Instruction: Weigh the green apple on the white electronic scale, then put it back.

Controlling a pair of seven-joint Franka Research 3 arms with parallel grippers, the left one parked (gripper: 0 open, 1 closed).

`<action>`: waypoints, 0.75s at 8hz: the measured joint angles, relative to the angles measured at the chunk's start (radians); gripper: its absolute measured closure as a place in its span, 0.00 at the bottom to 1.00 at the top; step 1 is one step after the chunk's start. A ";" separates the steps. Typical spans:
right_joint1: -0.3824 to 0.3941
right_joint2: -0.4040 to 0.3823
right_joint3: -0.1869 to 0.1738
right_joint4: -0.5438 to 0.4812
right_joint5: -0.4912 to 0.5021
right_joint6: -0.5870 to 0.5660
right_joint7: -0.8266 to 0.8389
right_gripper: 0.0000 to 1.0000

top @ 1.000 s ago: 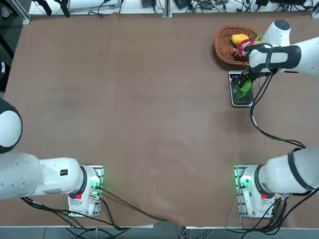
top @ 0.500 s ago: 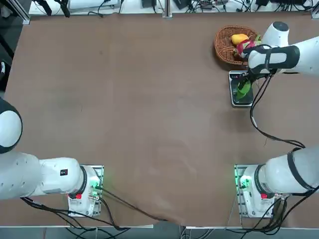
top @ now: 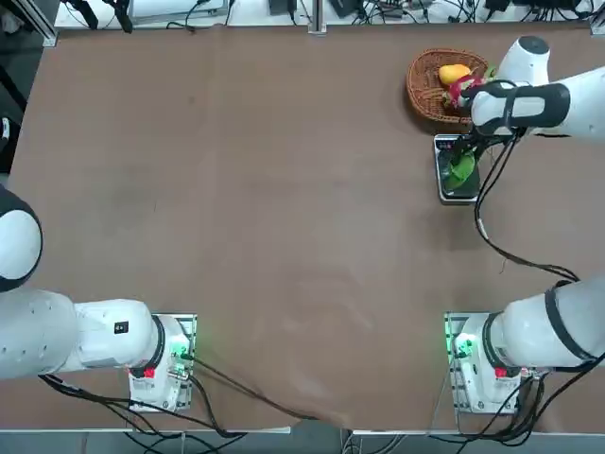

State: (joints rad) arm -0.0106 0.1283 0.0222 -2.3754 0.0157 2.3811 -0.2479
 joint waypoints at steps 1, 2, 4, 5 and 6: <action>0.000 -0.011 0.000 0.042 0.002 -0.049 0.006 0.00; 0.000 -0.025 0.000 0.101 0.003 -0.111 0.020 0.00; 0.000 -0.043 0.000 0.256 0.004 -0.259 0.052 0.00; 0.000 -0.046 0.000 0.336 0.005 -0.318 0.060 0.00; 0.000 -0.046 -0.001 0.396 0.006 -0.353 0.065 0.00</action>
State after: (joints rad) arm -0.0111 0.0822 0.0216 -1.9796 0.0215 2.0276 -0.1833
